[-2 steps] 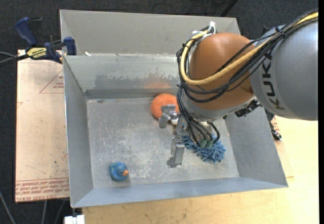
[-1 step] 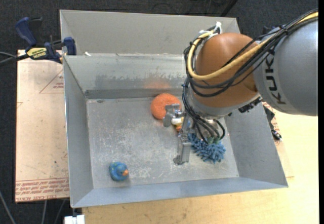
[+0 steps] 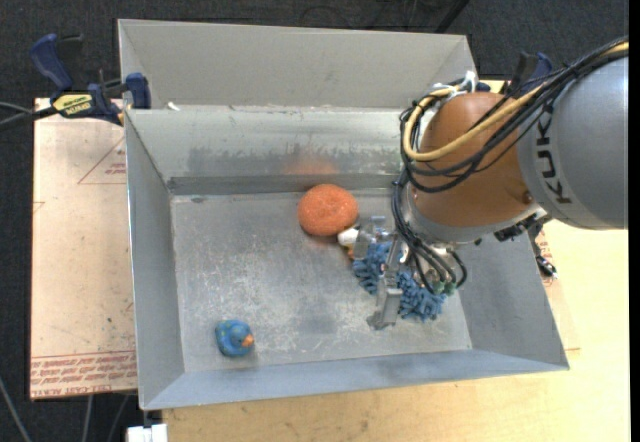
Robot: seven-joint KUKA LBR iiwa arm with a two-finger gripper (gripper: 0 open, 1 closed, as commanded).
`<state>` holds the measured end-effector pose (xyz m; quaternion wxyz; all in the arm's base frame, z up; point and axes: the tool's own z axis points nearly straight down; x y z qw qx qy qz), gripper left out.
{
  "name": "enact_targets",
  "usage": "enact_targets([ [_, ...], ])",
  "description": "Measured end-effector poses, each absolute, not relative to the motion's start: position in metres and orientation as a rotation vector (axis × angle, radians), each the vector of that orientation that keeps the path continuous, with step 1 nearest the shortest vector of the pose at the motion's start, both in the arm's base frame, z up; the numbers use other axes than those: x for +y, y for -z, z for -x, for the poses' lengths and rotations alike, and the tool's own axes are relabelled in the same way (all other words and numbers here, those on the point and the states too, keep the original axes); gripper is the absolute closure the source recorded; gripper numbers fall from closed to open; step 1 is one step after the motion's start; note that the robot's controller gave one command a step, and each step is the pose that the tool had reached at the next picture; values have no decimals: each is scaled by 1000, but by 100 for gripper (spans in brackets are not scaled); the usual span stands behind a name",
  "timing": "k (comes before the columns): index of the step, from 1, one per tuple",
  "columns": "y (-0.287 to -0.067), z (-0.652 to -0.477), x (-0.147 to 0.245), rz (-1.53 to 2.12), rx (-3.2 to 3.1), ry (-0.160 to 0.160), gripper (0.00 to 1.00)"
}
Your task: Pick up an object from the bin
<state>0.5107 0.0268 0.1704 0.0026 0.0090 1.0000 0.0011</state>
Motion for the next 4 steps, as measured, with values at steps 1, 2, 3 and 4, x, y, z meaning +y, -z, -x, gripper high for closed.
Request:
enact_targets([
  [1,-130,-525,12,-166,3139,4,0],
  [2,-116,-535,6,21,3140,-8,0],
  [3,-105,-555,-27,-213,3132,0,0],
  [4,-99,-568,-42,-440,3107,-8,0],
])
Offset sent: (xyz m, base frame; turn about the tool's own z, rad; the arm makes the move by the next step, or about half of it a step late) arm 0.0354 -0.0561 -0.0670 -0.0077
